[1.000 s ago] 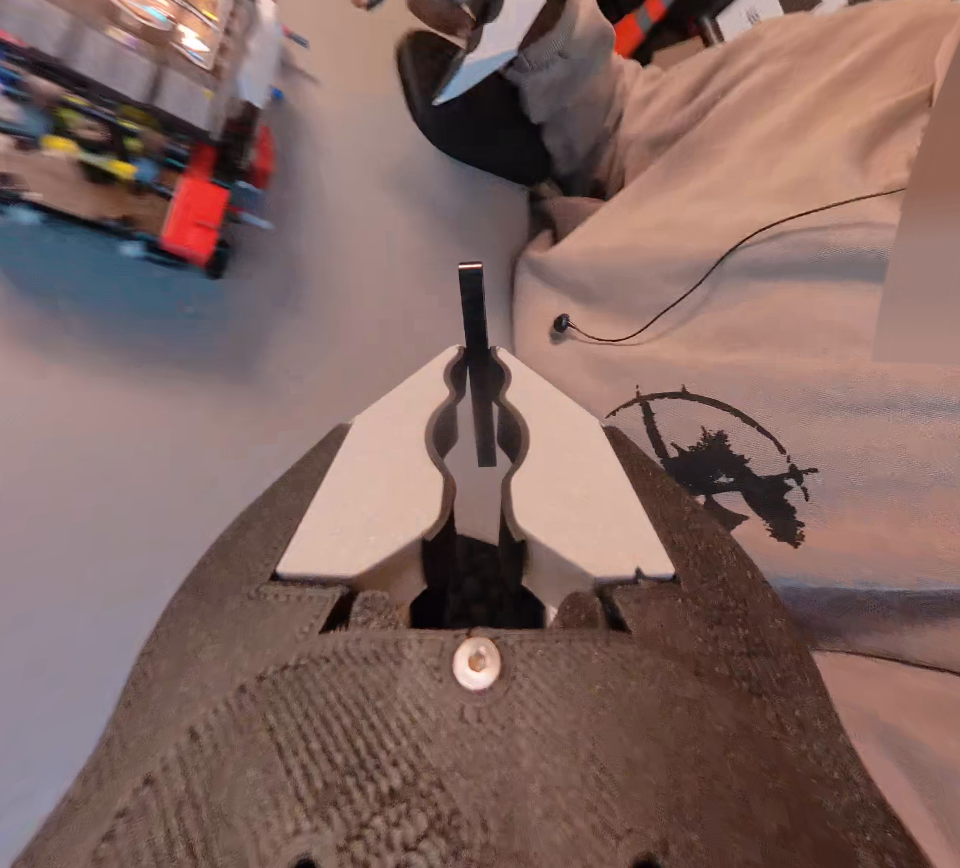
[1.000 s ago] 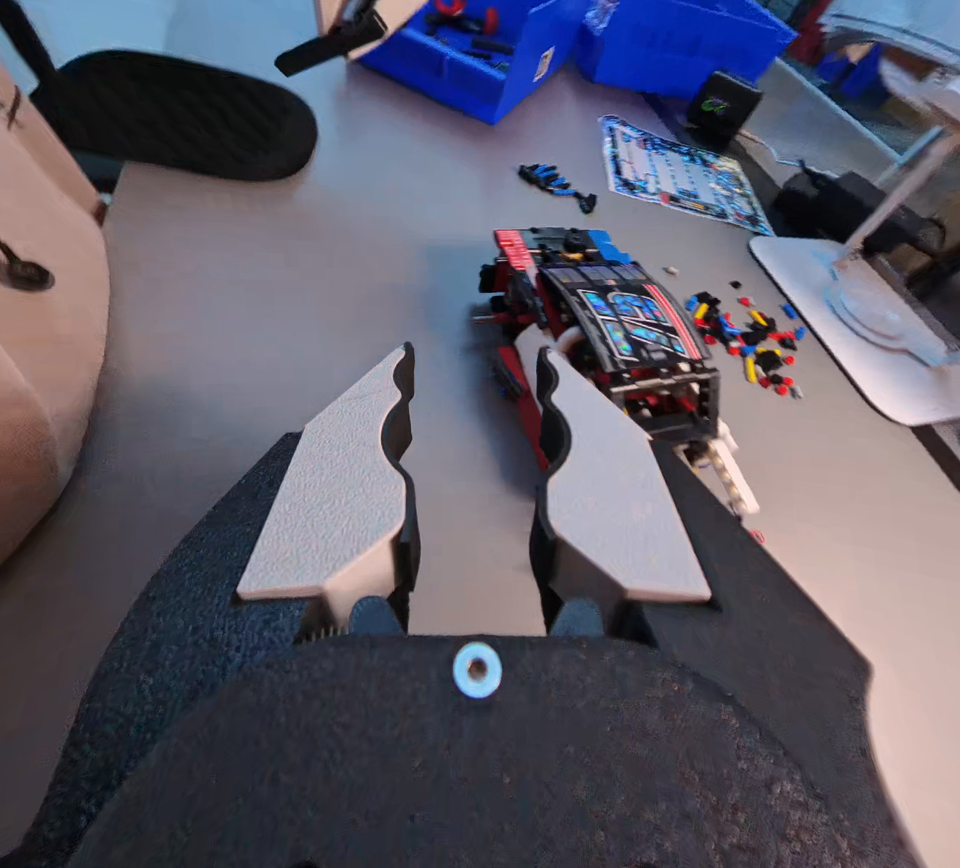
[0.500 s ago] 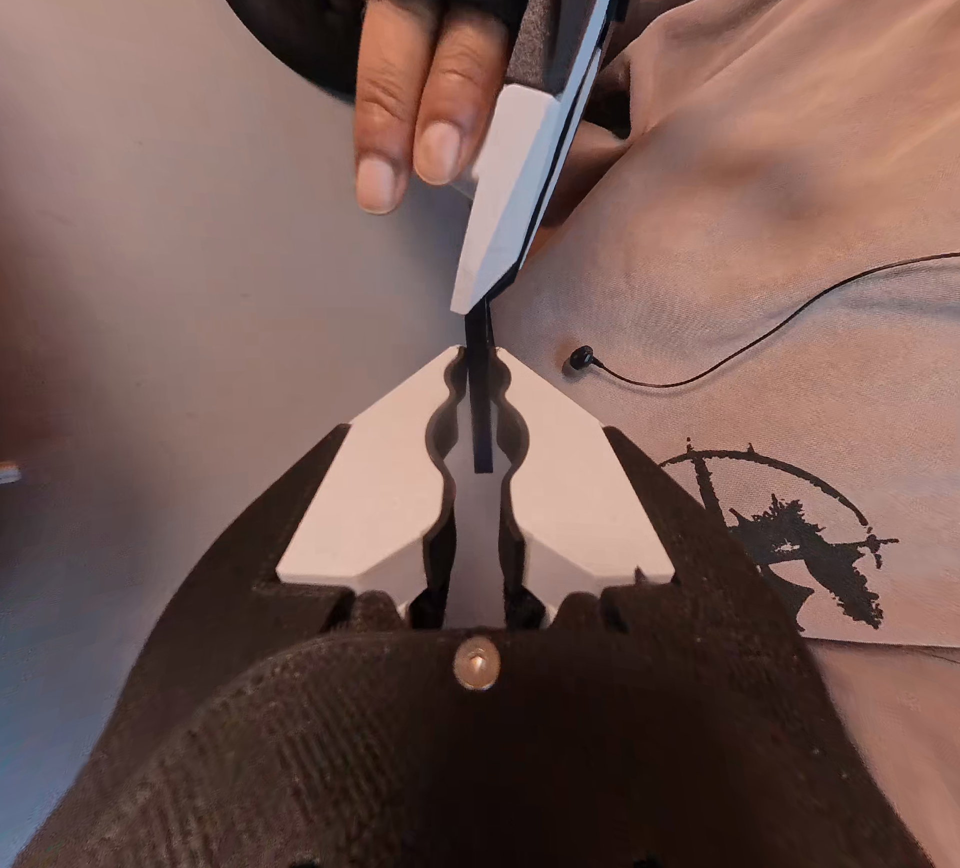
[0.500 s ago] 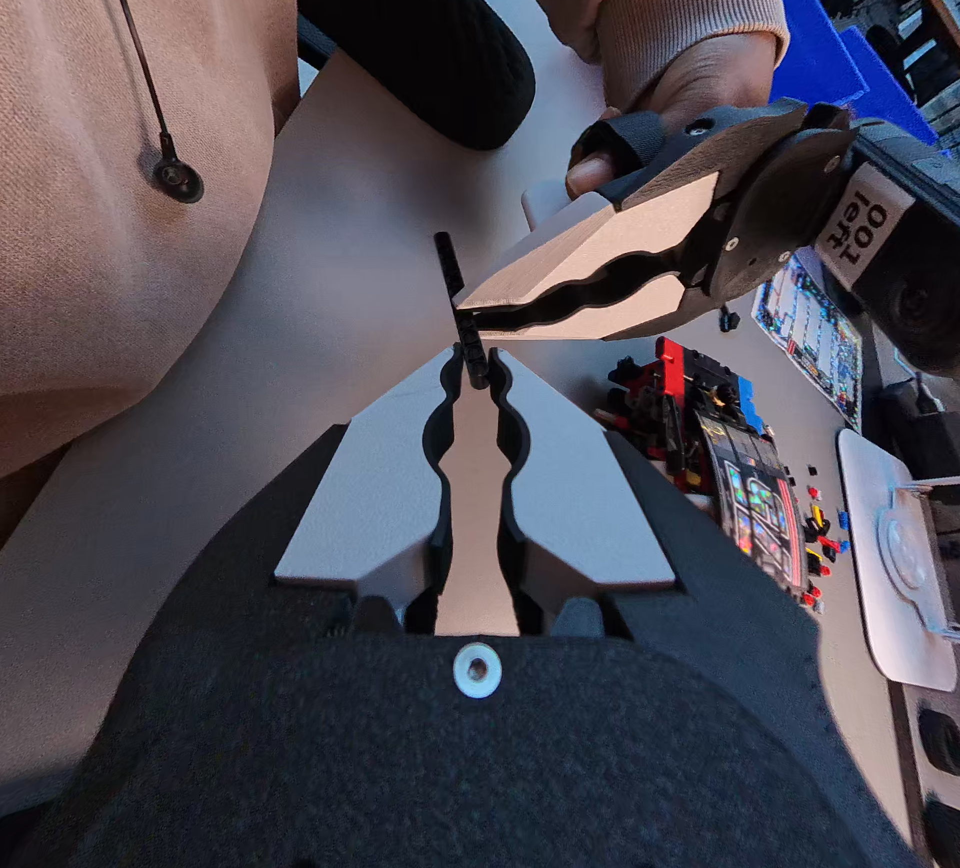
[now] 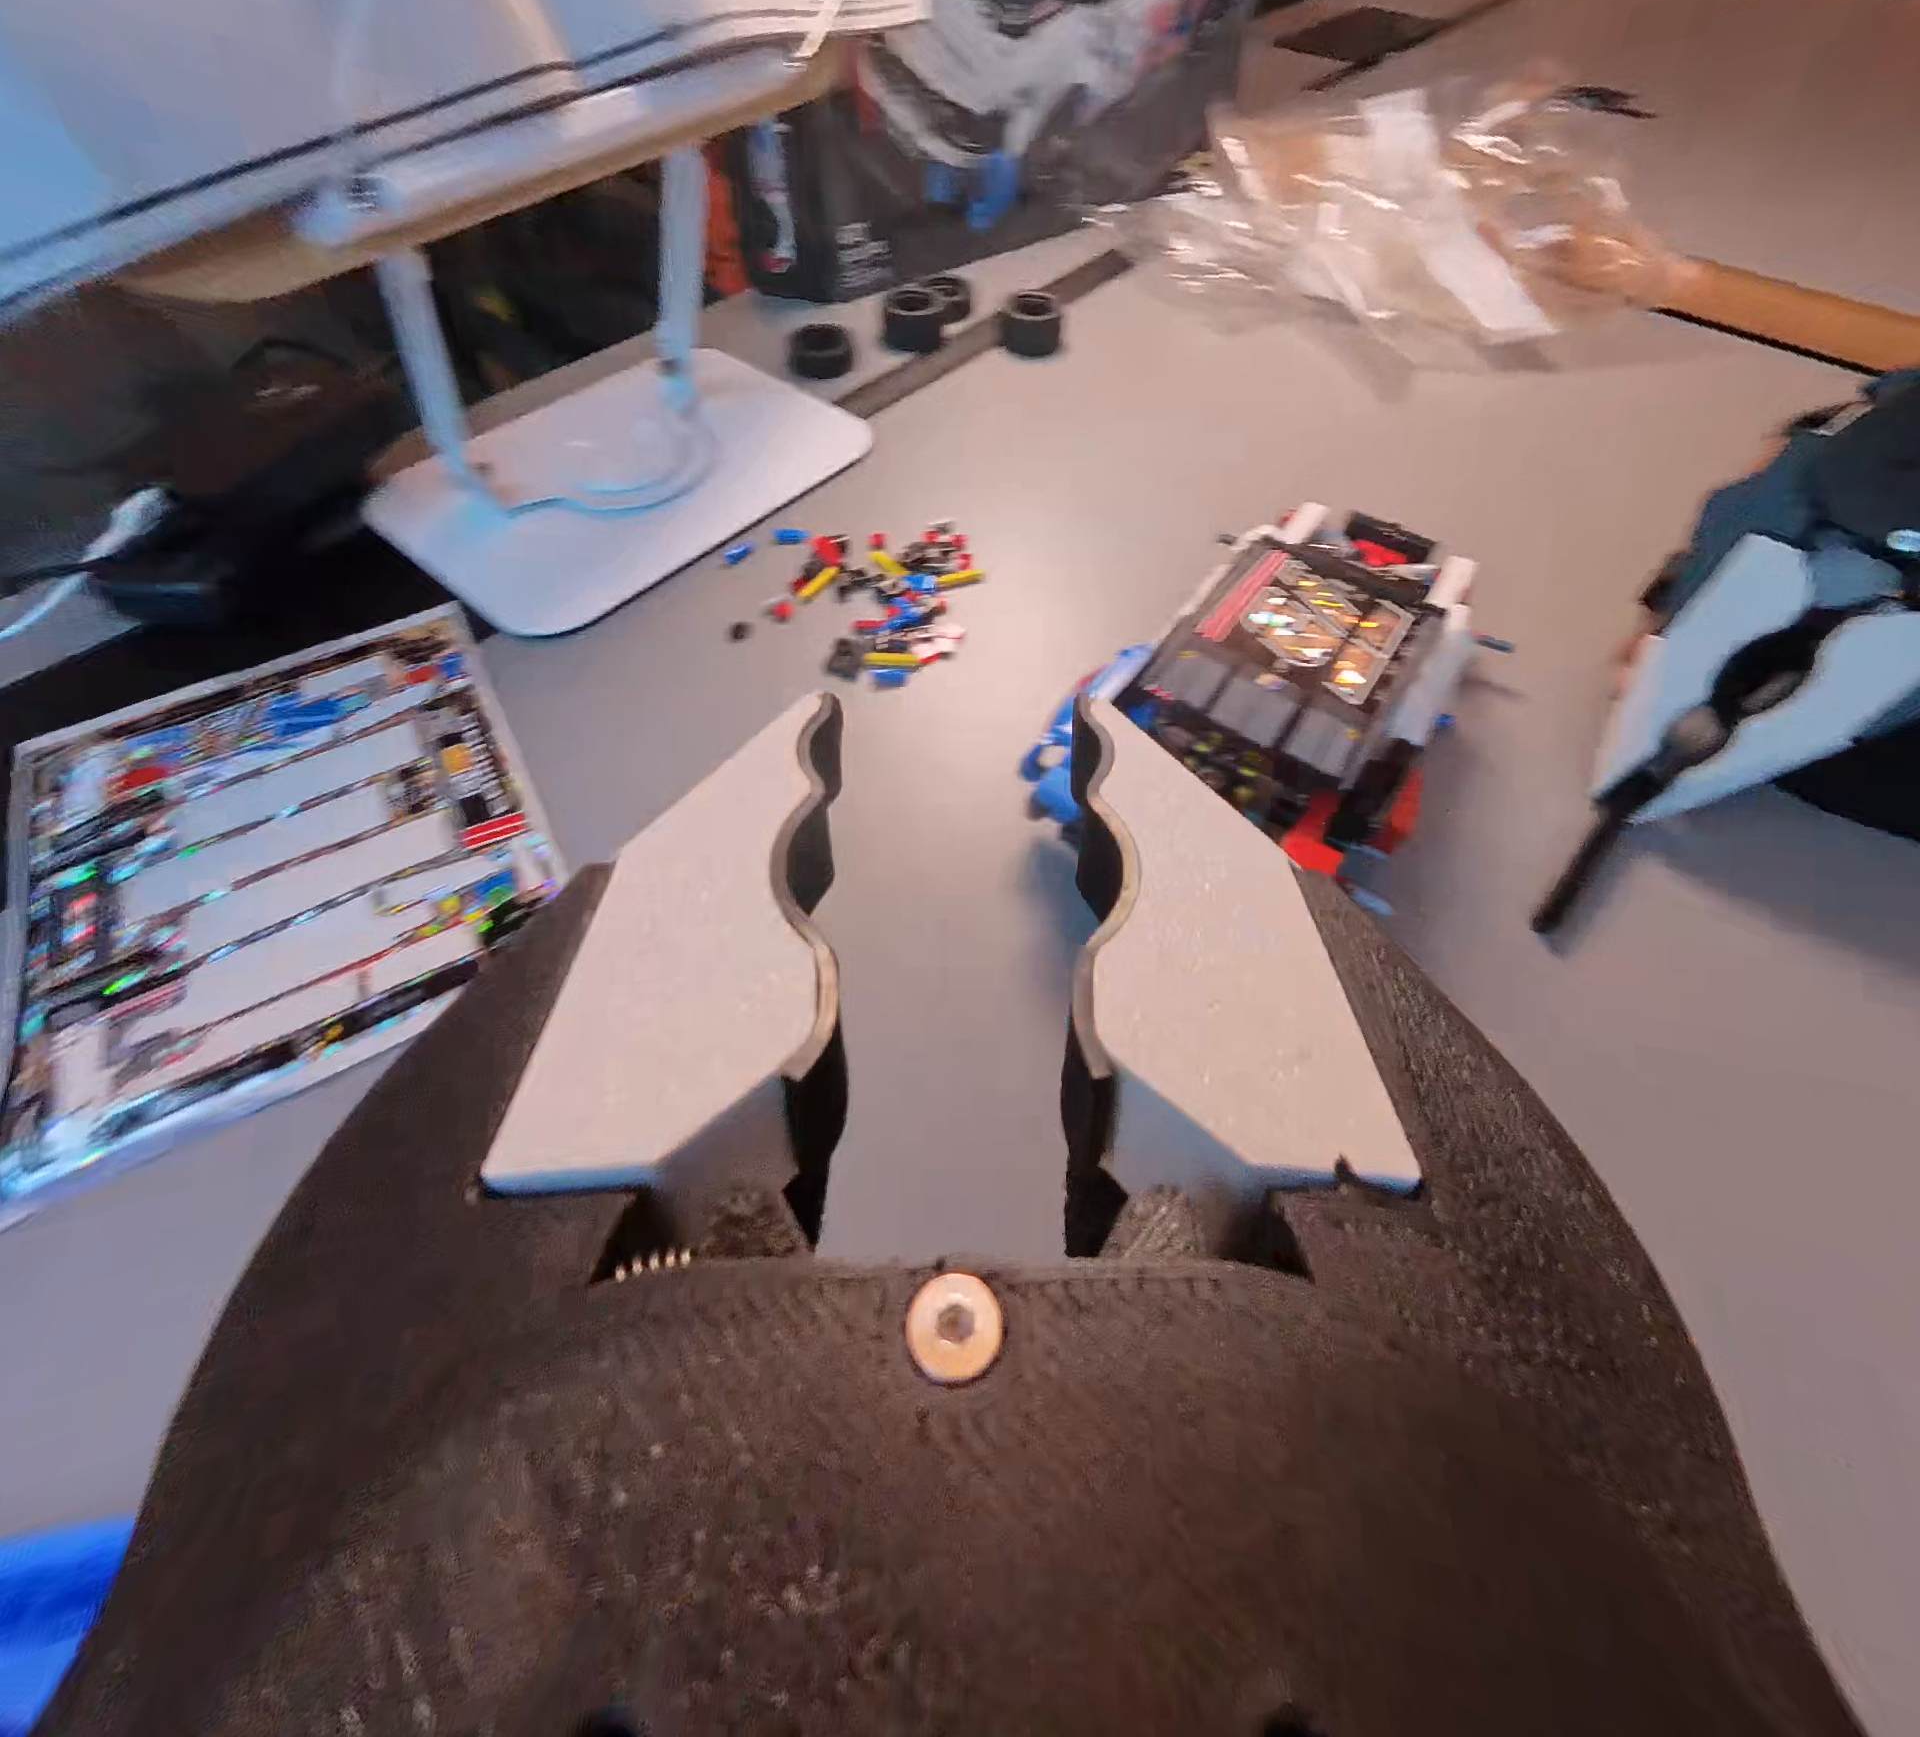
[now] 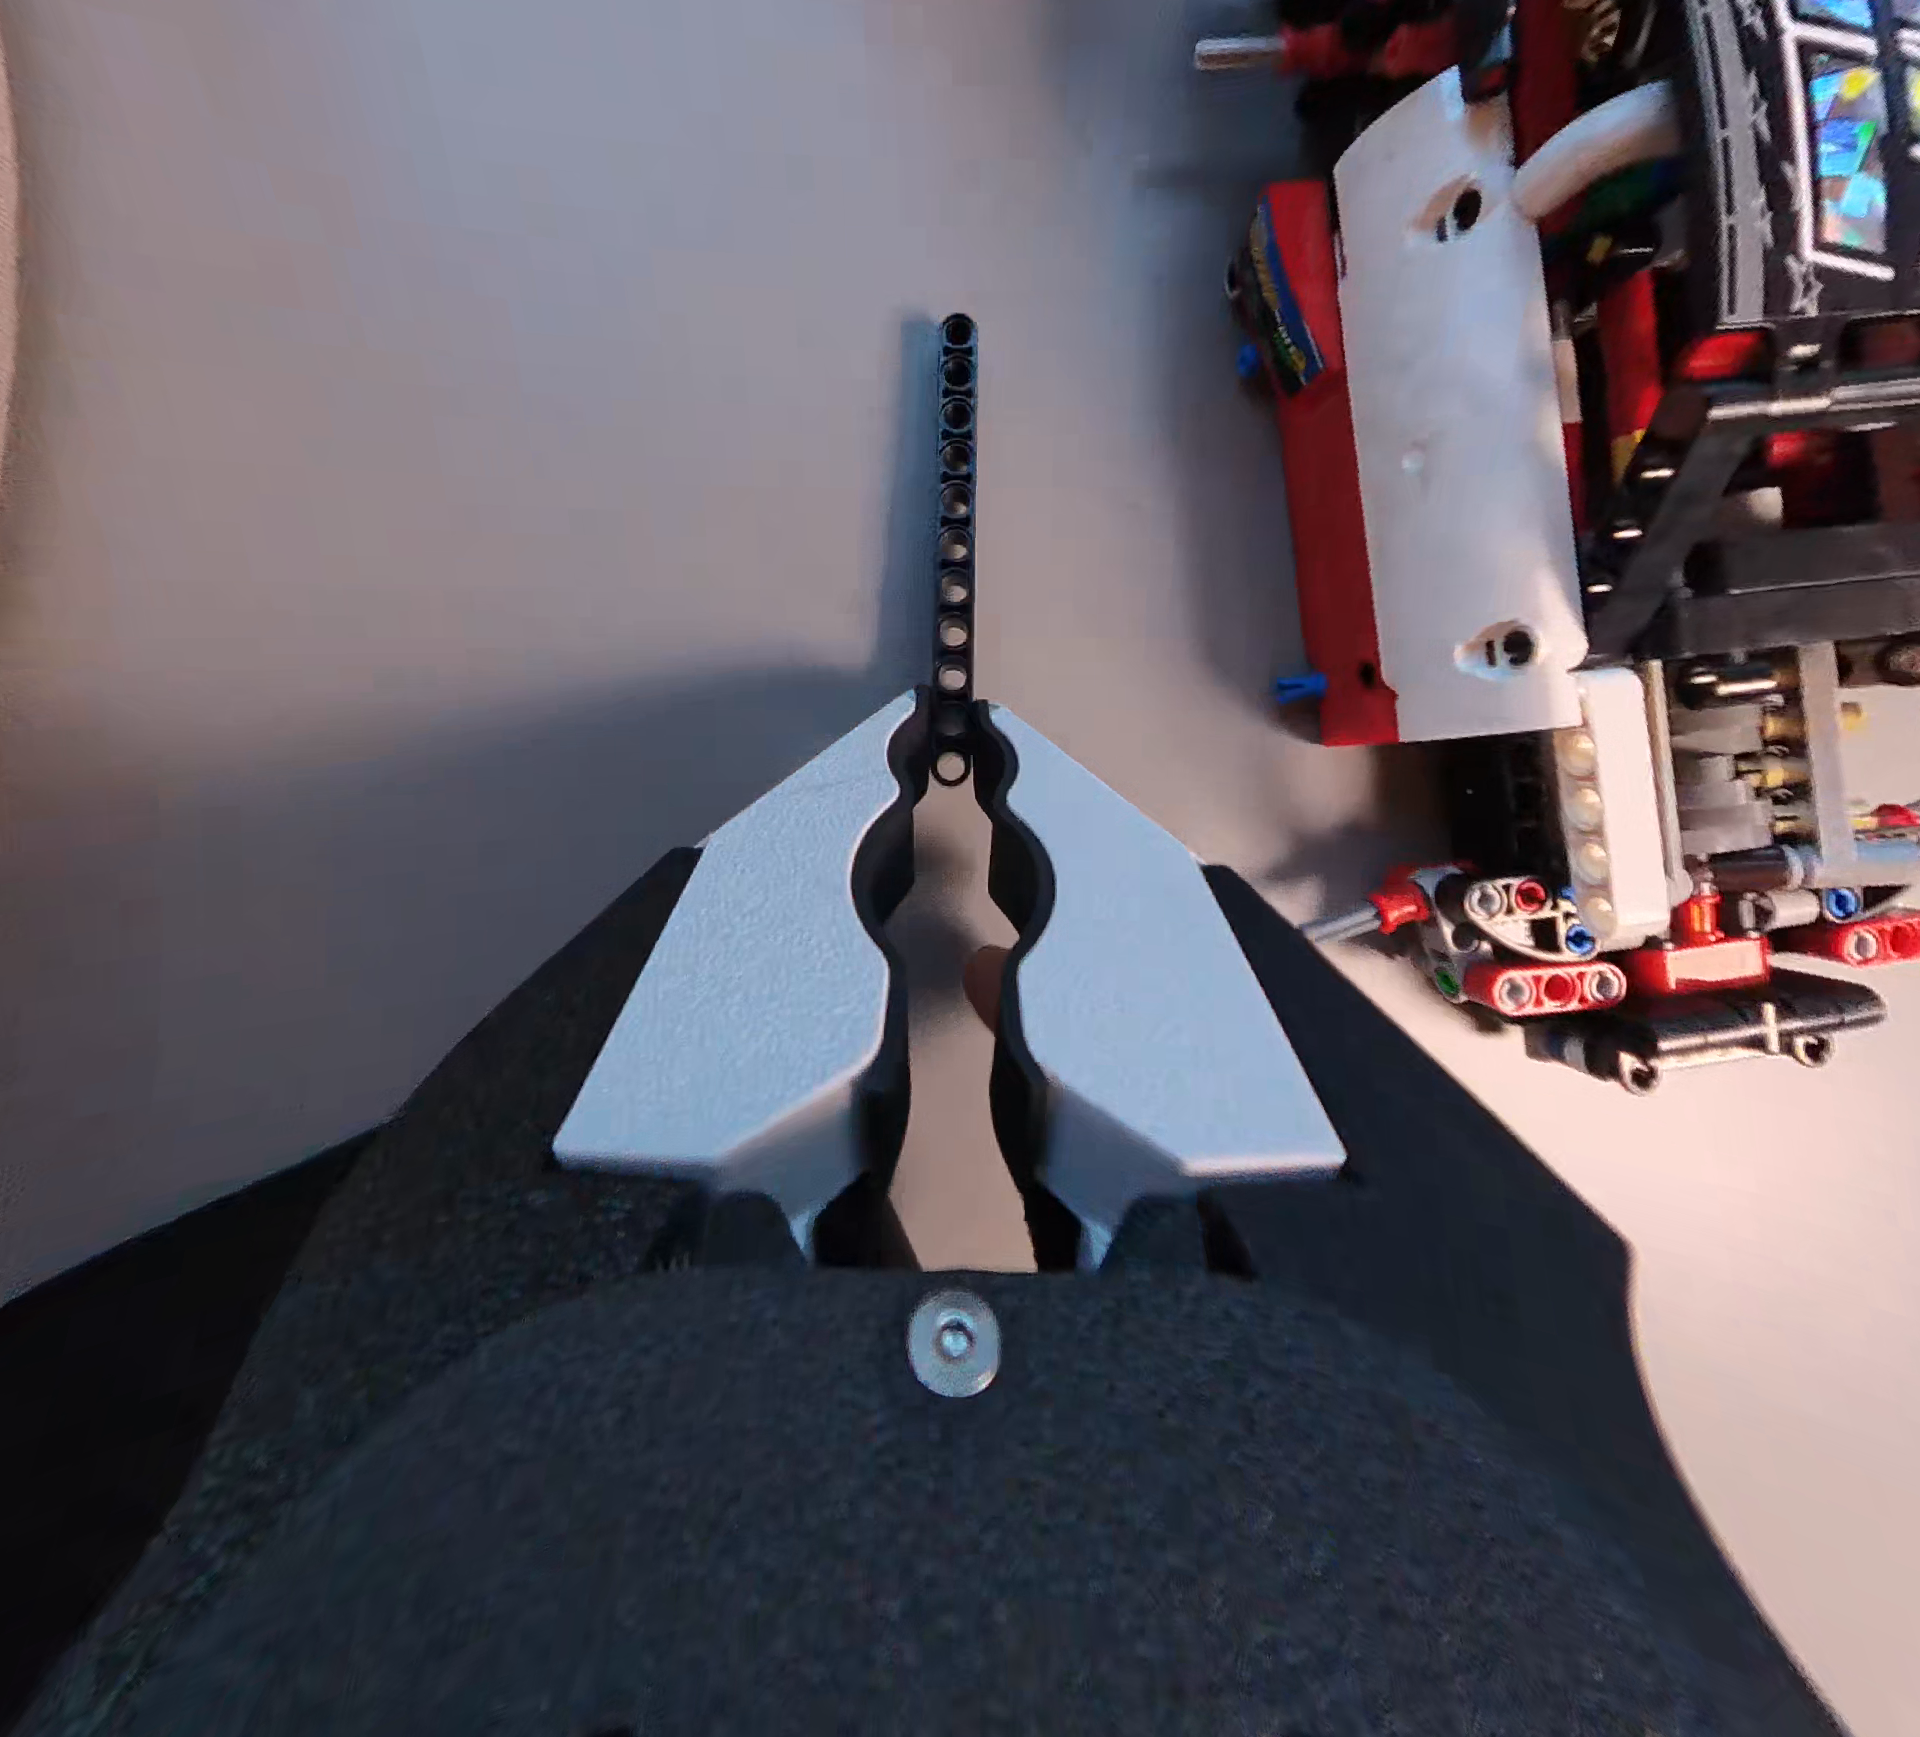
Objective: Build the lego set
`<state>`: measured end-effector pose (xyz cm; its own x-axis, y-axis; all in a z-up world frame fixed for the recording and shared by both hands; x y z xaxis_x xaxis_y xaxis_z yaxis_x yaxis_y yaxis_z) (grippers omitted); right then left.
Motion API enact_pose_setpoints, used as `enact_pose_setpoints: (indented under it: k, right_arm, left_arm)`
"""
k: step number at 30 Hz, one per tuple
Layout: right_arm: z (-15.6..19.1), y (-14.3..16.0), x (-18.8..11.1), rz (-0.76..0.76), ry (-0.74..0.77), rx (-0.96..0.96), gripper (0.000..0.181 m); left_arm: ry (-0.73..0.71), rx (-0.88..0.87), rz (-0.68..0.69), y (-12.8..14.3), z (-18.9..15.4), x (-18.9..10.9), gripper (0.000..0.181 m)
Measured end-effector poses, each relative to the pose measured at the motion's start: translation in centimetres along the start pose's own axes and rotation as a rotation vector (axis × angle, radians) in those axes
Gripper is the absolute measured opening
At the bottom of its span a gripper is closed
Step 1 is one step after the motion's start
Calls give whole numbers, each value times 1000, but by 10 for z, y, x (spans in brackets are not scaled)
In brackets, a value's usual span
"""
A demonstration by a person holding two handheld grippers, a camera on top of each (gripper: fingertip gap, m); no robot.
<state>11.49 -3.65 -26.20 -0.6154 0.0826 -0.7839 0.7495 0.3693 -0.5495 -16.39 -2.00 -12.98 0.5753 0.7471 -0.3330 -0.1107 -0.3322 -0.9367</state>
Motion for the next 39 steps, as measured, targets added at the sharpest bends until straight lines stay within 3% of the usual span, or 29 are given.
enact_pose_setpoints:
  k: [2,4,7,11,16,19,28,34,36,39]
  right_arm:
    - [-6,1,1,12,29,-2,5]
    - [-11,0,1,-11,53,-2,24]
    - [-18,-9,-8,-138,75,99,34]
    - [-24,-19,-31,-359,125,231,32]
    - [-32,-10,-47,-441,233,282,26]
    - [-36,-11,-51,-475,236,311,25]
    - [-39,-10,-51,-482,247,321,23]
    - [-40,-9,-51,-482,239,332,22]
    - [-40,-9,-49,-475,235,333,21]
    - [-41,-9,-47,-464,235,335,21]
  left_arm:
    - [-117,-30,28,6,26,-16,42]
    - [-165,-78,65,15,41,-23,42]
    - [-221,-111,183,38,55,-25,41]
    - [-223,-123,382,81,54,-20,29]
    - [-221,-128,524,123,48,-20,11]
    - [-208,-137,566,134,48,-16,13]
    - [-184,-74,620,134,47,-15,6]
    - [-238,62,605,83,62,-25,6]
    - [-213,115,703,72,74,-23,7]
    - [-119,221,934,80,98,-10,7]
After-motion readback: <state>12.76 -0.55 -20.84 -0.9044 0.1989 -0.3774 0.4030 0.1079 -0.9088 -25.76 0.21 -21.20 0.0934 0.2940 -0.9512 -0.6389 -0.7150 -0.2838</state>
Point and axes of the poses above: each gripper's, where its closed fingertips meet, x out along the fingers, y out of its underside, z = x × y across the jaws, the point moved 2 cm from there along -x, back along the fingers, and after that the axes turned 15 degrees about y, right-handed, at the moved point
